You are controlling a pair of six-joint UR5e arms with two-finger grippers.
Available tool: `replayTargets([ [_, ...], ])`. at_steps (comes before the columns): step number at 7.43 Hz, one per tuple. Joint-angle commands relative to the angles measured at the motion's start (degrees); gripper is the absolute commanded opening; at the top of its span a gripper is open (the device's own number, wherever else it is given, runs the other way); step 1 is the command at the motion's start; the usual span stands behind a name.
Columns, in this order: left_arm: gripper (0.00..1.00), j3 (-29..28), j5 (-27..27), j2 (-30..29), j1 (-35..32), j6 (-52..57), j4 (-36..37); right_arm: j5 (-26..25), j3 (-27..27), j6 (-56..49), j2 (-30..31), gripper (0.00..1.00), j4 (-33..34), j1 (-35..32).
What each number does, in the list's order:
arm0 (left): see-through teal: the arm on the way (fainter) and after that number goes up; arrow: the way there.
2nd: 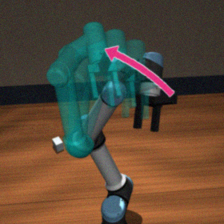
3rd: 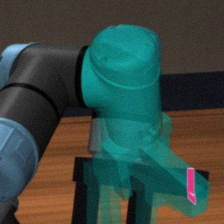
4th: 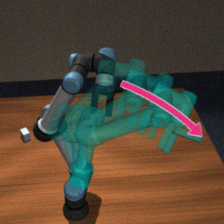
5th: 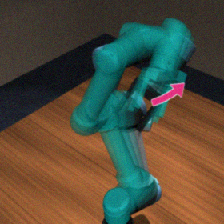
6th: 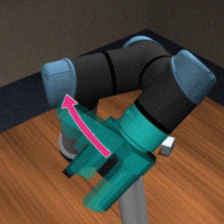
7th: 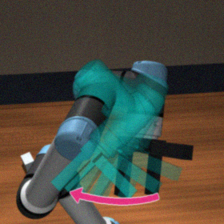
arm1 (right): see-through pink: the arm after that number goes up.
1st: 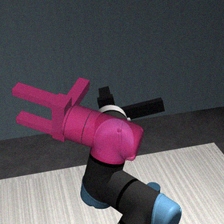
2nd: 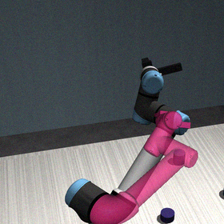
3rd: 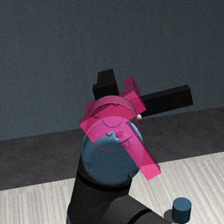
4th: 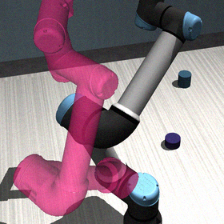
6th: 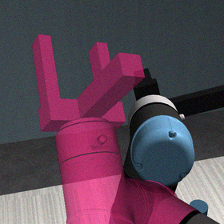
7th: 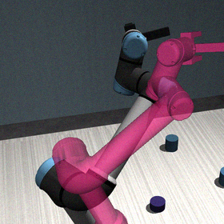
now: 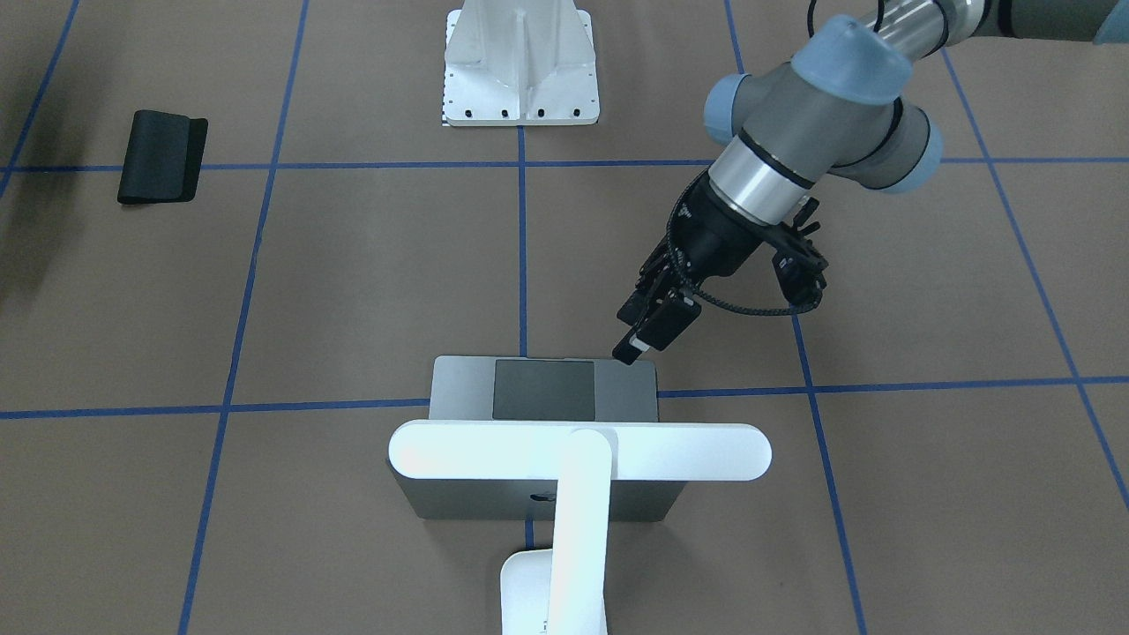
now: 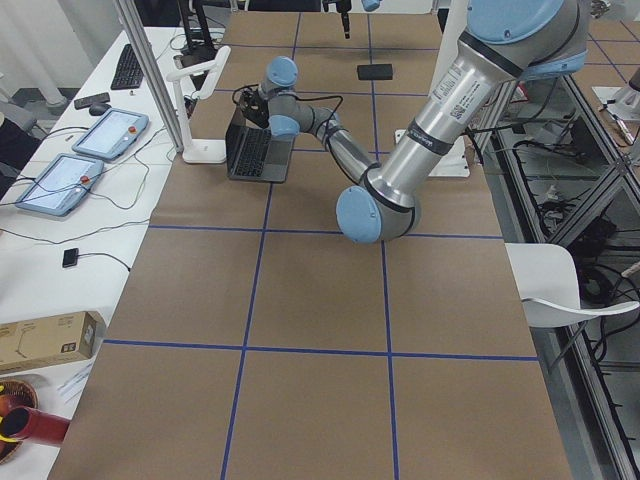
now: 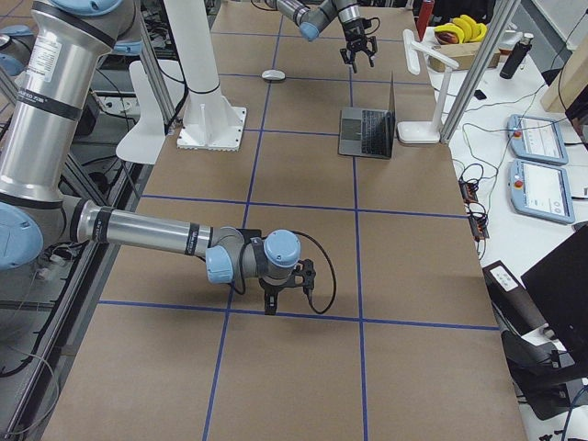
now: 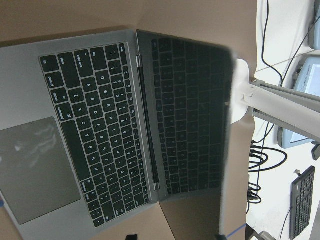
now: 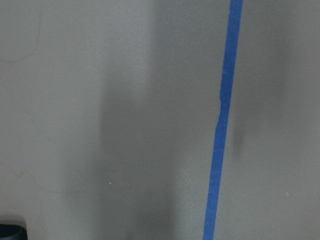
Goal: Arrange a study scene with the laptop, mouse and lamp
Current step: 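Withdraw the left gripper while moving the right gripper to the black mouse pad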
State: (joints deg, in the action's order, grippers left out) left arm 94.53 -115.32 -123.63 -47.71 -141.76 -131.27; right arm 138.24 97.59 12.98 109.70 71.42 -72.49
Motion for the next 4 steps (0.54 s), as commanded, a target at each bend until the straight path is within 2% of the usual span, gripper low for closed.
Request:
replayTargets([
  [1,0.77,8.0,-5.1,8.7,-1.5,8.3,1.2,0.2,0.1,0.0,0.3,1.0,0.2,0.0],
  [3,0.77,9.4,-12.0,12.6,-7.1,21.4,4.6,0.3,0.3,0.2,0.8,1.0,0.4,0.0],
  [4,0.78,9.8,-15.1,16.4,-9.4,28.6,4.6,0.8,0.3,0.9,0.9,1.0,0.5,0.0],
])
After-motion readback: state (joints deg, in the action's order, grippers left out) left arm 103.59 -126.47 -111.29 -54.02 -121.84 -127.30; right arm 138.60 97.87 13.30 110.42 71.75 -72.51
